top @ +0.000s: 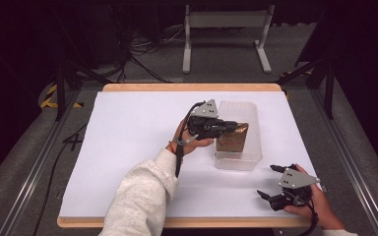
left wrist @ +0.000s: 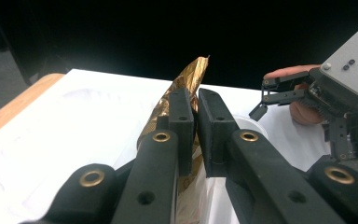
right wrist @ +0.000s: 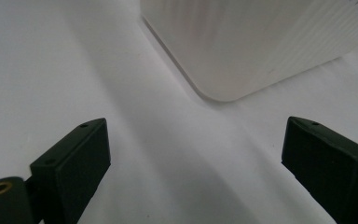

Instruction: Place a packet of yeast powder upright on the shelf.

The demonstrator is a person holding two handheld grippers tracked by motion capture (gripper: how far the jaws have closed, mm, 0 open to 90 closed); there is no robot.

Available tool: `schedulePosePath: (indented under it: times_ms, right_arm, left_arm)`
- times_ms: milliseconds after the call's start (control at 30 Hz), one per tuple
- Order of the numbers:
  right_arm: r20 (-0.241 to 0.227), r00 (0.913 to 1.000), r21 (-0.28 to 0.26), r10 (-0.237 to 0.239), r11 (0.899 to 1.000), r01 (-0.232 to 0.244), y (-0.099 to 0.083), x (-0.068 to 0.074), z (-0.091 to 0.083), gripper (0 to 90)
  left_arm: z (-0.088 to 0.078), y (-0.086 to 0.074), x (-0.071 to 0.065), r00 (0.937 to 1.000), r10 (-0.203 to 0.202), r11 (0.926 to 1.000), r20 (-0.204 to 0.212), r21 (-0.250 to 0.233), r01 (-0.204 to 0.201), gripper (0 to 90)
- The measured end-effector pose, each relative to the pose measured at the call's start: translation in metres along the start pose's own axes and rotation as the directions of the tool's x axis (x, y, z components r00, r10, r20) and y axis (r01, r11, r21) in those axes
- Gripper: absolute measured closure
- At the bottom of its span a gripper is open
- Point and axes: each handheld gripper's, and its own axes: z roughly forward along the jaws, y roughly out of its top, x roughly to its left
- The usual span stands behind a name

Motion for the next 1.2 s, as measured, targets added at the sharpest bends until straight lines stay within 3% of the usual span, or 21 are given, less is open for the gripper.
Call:
schedulePosePath:
  times_ms: [200,500,667,833,1200]
  right_arm:
    - [0.001,1.0000,0.000,0.001,1.000,-0.001,0.000,0.000,0.000,8.3]
    - [-0.001,1.0000,0.001,0.001,1.000,-0.001,0.001,0.000,0.001,8.3]
    - [-0.003,1.0000,0.004,0.001,1.000,-0.001,0.001,0.000,0.001,8.4]
    - [-0.003,1.0000,0.004,0.001,1.000,-0.001,0.001,0.000,0.002,8.4]
    - [-0.003,1.0000,-0.001,-0.001,1.000,0.001,0.002,0.000,0.002,8.4]
  left_arm:
    - [-0.003,0.005,-0.006,0.9985,0.039,0.9989,-0.039,0.026,-0.038,80.2]
    - [-0.007,0.008,-0.008,0.9955,0.053,0.9976,-0.078,0.050,-0.049,74.3]
    - [-0.010,0.008,-0.009,0.9951,0.056,0.9980,-0.081,0.034,-0.054,66.8]
    - [-0.016,0.009,-0.010,0.9919,0.058,0.9980,-0.113,0.034,-0.054,57.8]
    - [-0.022,0.010,-0.013,0.9869,0.077,0.9954,-0.141,0.067,-0.068,51.5]
